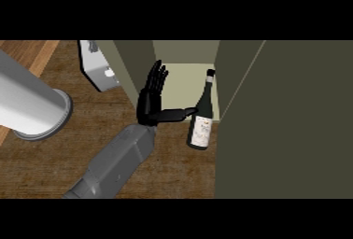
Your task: Pick up the wine, place it into the cabinet and close the cabinet
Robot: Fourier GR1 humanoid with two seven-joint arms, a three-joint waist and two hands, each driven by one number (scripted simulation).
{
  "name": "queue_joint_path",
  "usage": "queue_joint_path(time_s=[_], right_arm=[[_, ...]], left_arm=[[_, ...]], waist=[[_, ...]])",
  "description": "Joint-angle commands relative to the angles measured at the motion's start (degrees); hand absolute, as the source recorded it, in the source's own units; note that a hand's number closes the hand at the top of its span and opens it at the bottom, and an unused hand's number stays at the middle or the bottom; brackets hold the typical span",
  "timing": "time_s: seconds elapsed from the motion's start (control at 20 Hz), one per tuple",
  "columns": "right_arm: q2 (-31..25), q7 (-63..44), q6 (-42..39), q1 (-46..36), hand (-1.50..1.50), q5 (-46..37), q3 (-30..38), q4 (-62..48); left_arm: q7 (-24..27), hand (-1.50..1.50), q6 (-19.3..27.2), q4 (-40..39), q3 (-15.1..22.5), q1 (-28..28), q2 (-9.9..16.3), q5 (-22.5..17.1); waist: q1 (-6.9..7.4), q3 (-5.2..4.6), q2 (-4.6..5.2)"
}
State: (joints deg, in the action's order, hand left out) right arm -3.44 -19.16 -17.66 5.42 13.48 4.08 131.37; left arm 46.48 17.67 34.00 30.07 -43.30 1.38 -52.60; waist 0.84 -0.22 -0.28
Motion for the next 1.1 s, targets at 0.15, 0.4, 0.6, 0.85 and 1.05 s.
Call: queue_joint_path(time_s=[0.15, 0.4, 0.6, 0.85, 1.05], right_arm=[[-1.66, -5.61, 2.93, -4.6, -1.5, 0.7, 1.62, 2.1], [0.05, -2.82, 2.1, -3.01, -1.5, 0.56, 0.13, 0.81], [2.53, -0.64, 2.03, -1.13, -1.5, -4.57, -5.08, 0.87], [-3.02, -5.37, -0.47, -2.23, -1.5, 3.5, 1.13, 4.92], [-5.6, -4.55, -4.37, -2.77, 1.5, 0.33, -1.49, 2.57]], left_arm=[[-9.21, -1.5, 3.21, 25.46, 7.25, 11.73, 9.43, 3.99], [-14.31, -1.5, 11.37, 48.21, 11.43, 22.39, 14.43, 6.29], [-20.32, -1.5, 16.39, 61.13, 10.69, 25.93, 19.72, 9.23], [-24.5, -1.5, 20.1, 73.53, 11.04, 31.36, 22.93, 12.3], [-21.73, -1.5, 18.38, 76.91, 10.12, 38.62, 25.24, 13.9]], waist=[[1.58, 0.26, -0.63], [1.14, 0.31, -0.48], [0.02, 0.27, -0.06], [-0.51, 0.26, 0.0], [-0.31, 0.23, 0.1]])
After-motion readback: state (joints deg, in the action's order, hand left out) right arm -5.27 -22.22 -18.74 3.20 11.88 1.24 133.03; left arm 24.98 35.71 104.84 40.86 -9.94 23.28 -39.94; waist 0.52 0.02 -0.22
